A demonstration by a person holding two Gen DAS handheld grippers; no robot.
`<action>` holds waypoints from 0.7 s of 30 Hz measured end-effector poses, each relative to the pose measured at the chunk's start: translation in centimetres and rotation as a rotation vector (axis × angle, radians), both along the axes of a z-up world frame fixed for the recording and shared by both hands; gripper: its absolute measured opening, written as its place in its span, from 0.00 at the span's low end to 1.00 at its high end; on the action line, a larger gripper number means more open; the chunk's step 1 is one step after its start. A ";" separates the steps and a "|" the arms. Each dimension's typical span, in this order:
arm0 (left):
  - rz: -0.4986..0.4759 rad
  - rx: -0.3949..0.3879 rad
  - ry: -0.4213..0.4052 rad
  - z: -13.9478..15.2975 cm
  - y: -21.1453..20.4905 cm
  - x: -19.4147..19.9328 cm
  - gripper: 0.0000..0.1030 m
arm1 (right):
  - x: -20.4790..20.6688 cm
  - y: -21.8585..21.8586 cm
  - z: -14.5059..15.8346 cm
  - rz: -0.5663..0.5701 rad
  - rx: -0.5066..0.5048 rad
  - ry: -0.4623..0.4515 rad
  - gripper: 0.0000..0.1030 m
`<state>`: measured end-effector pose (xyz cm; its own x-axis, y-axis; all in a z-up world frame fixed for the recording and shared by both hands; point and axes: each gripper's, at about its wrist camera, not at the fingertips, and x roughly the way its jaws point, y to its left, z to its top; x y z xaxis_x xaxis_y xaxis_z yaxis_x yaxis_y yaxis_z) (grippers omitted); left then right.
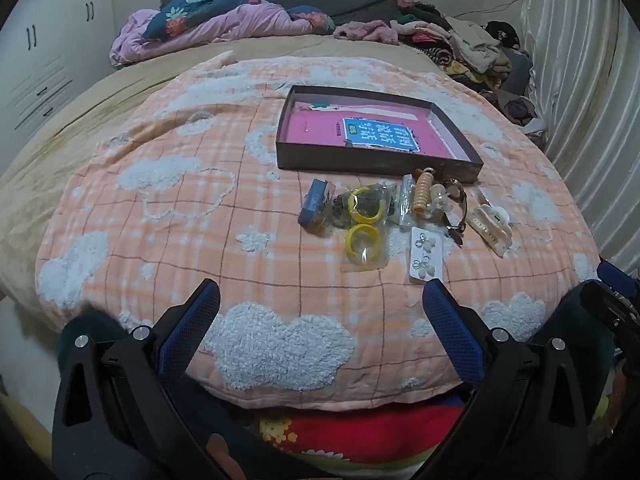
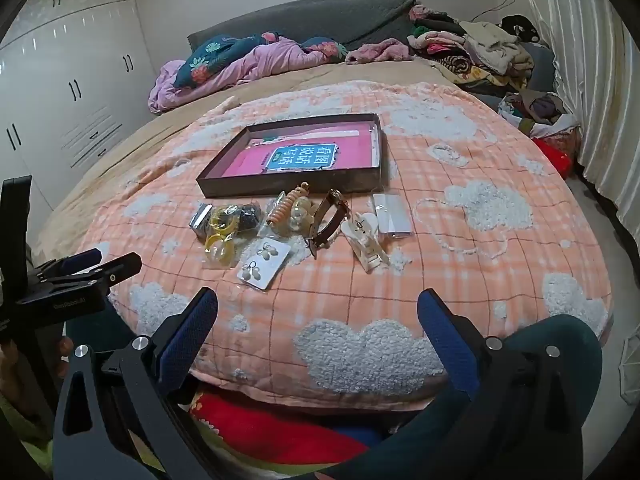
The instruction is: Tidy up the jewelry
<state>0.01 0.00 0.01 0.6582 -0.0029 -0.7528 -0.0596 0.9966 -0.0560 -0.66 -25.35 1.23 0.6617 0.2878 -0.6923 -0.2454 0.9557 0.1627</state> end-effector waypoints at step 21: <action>-0.004 -0.010 -0.013 0.8 -0.2 -0.2 0.92 | -0.1 0.2 0.1 0.005 0.010 0.011 0.96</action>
<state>-0.22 -0.17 0.81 0.6676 -0.0130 -0.7444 -0.0546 0.9963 -0.0664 -0.79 -25.15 1.31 0.6529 0.2978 -0.6964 -0.2486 0.9528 0.1744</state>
